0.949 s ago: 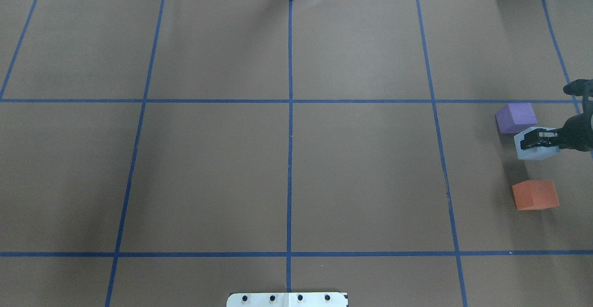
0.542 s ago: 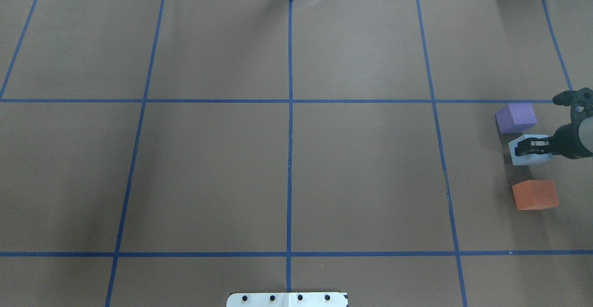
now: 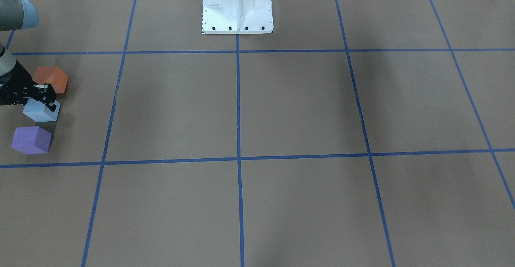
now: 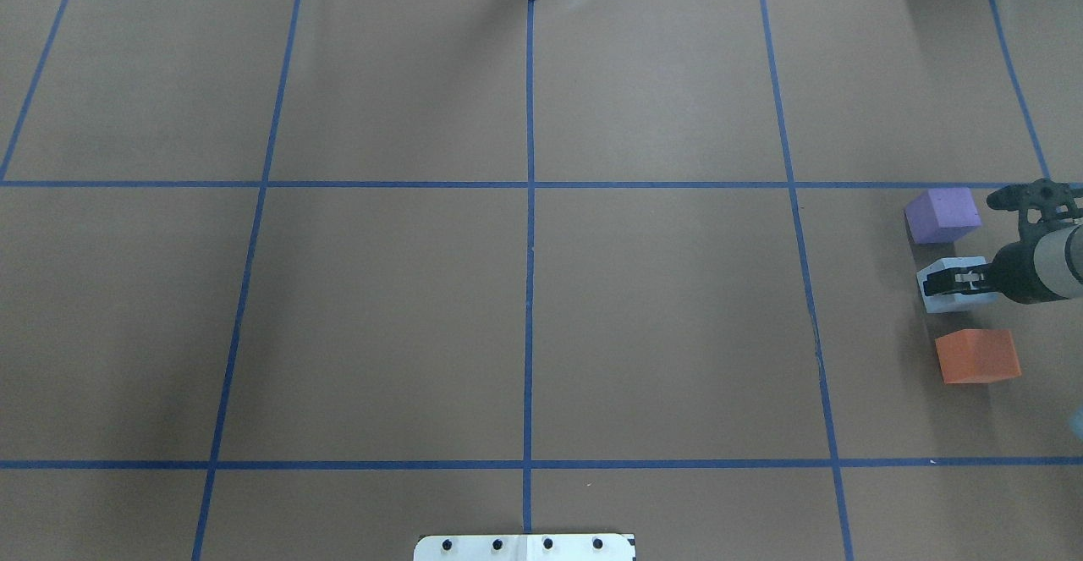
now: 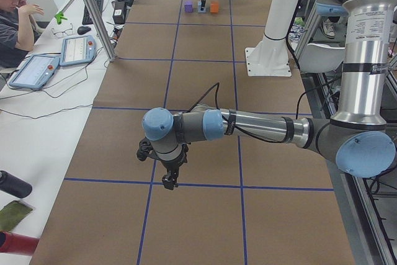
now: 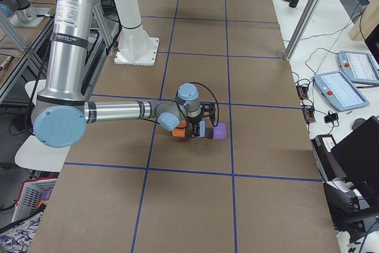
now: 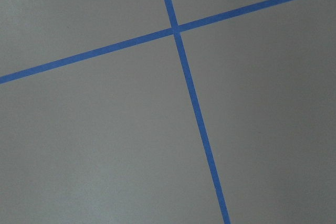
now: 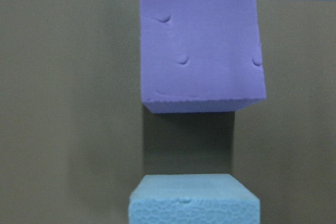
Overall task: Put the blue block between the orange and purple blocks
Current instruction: 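Lower the light blue cube between the purple and orange cubes, open right gripper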
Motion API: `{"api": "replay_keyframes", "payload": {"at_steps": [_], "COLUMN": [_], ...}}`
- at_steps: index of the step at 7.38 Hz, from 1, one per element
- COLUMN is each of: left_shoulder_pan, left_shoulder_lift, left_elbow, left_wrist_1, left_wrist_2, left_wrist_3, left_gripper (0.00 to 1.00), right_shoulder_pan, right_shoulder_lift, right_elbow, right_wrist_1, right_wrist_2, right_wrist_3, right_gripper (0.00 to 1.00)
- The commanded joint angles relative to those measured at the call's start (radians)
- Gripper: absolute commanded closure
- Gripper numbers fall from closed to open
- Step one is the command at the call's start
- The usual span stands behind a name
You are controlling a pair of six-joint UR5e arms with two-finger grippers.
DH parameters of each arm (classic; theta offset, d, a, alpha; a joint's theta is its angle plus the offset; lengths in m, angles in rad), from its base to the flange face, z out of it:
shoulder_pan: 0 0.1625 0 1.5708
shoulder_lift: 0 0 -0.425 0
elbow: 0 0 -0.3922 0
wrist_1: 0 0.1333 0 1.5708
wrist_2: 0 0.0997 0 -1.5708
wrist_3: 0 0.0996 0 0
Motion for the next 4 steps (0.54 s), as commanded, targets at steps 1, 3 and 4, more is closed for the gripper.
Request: {"api": "replay_keyframes", "payload": {"at_steps": [1, 3, 4], "left_shoulder_pan": [0.000, 0.000, 0.000], "left_shoulder_lift": [0.000, 0.000, 0.000], "left_elbow": [-0.001, -0.006, -0.007], "left_wrist_1": [0.000, 0.000, 0.000], "left_wrist_2": [0.000, 0.000, 0.000], "left_wrist_3": [0.000, 0.000, 0.000], "left_gripper": [0.00, 0.00, 0.00], "right_shoulder_pan": [0.047, 0.203, 0.280], "right_shoulder_lift": [-0.011, -0.023, -0.020], "right_elbow": [0.048, 0.053, 0.076], "right_wrist_1": [-0.029, -0.070, -0.143], "right_wrist_2": [0.082, 0.220, 0.274], "right_wrist_3": [-0.033, -0.219, -0.316], "right_gripper": [0.00, 0.00, 0.00]}}
